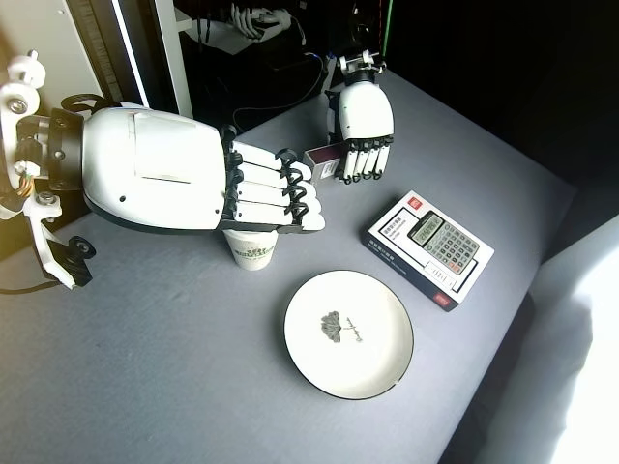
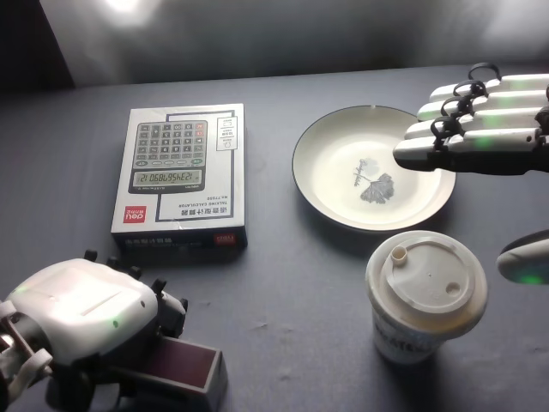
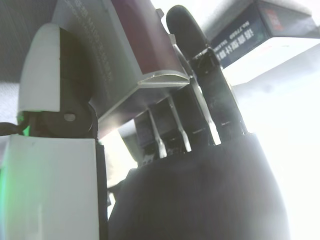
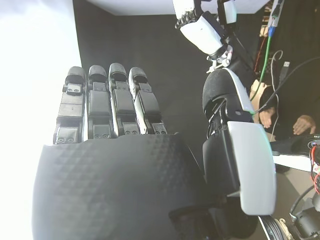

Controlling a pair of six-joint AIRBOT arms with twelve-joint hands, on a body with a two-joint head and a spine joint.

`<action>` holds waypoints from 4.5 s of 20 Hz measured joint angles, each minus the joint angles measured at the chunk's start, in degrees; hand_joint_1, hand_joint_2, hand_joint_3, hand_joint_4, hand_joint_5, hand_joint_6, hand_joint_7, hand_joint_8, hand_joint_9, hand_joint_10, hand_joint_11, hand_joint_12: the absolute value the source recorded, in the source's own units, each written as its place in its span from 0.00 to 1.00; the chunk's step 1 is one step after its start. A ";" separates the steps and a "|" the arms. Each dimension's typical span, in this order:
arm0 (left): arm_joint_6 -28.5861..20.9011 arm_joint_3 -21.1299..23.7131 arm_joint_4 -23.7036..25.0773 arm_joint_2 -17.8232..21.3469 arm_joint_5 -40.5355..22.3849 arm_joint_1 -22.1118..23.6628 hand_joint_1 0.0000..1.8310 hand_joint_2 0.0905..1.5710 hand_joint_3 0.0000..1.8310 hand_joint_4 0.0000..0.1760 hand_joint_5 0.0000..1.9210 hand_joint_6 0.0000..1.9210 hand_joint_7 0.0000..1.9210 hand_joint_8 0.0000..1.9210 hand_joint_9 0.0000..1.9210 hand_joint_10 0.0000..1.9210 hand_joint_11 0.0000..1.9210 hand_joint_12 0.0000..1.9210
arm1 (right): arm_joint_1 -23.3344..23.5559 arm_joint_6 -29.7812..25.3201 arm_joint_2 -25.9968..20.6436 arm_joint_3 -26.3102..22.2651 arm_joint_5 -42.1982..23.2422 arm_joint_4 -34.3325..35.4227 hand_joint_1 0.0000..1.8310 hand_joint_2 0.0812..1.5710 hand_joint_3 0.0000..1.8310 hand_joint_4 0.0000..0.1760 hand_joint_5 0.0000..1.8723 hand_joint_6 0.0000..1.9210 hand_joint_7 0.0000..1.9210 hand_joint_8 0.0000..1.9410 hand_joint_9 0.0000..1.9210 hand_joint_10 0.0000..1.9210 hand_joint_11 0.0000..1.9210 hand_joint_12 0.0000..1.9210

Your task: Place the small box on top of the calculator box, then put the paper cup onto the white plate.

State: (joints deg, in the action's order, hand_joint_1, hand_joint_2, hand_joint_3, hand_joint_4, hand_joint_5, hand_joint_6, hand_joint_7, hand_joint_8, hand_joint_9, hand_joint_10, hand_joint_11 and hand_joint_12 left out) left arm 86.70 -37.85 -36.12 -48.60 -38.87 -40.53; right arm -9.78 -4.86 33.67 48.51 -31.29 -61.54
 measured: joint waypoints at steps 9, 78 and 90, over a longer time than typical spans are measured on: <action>10.40 -2.03 -9.38 1.01 8.09 14.67 0.76 0.68 0.00 0.00 0.48 0.53 0.54 0.43 0.52 0.59 0.35 0.55 | 0.00 -0.11 0.00 -1.36 -0.42 -2.58 0.10 0.80 0.00 0.00 0.06 0.00 0.06 0.00 0.04 0.00 0.00 0.09; 14.38 -26.67 -10.71 -8.50 29.14 30.99 0.05 0.56 0.00 0.00 0.02 0.00 0.02 0.00 0.02 0.00 0.00 0.07 | -2.32 8.17 0.81 -4.24 -1.05 6.23 0.32 0.58 0.00 0.00 0.00 0.00 0.00 0.00 0.00 0.00 0.00 0.00; -28.72 -15.23 33.09 2.89 20.37 24.41 0.02 0.58 0.00 0.00 0.00 0.00 0.00 0.00 0.00 0.00 0.00 0.00 | -1.29 6.69 2.12 -4.02 -4.42 7.13 0.62 0.53 0.00 0.00 0.00 0.00 0.00 0.00 0.00 0.00 0.00 0.00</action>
State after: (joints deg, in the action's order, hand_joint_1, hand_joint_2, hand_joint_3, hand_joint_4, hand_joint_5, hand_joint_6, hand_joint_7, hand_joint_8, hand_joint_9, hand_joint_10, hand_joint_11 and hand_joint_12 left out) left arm 57.98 -53.08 -3.03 -45.71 -18.50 -16.12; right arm -11.07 1.83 35.79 44.49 -35.70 -54.41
